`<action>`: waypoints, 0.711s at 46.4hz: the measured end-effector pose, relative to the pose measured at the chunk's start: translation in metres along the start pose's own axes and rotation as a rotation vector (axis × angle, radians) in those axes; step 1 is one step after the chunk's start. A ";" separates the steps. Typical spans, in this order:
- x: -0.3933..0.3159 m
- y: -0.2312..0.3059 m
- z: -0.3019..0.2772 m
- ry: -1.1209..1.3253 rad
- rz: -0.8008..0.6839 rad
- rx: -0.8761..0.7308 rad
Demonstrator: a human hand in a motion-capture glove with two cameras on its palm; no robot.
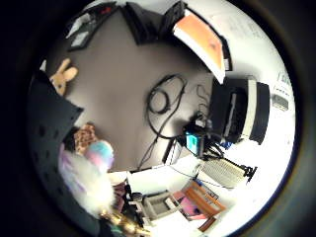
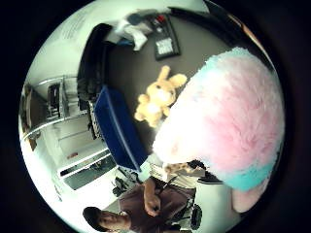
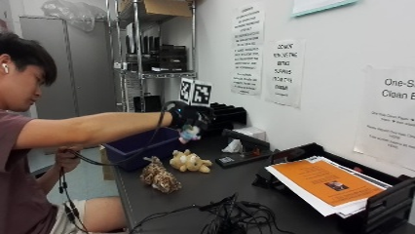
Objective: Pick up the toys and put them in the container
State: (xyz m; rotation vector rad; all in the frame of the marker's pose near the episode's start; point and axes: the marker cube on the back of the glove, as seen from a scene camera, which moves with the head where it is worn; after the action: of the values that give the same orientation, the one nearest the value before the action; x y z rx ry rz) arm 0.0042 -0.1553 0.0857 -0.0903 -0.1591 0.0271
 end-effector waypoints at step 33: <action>-0.340 0.050 -0.067 -0.062 -0.490 0.100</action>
State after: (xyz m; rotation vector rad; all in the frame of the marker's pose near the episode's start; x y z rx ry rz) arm -0.3215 -0.1232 -0.0385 0.0515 -0.2383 -0.4513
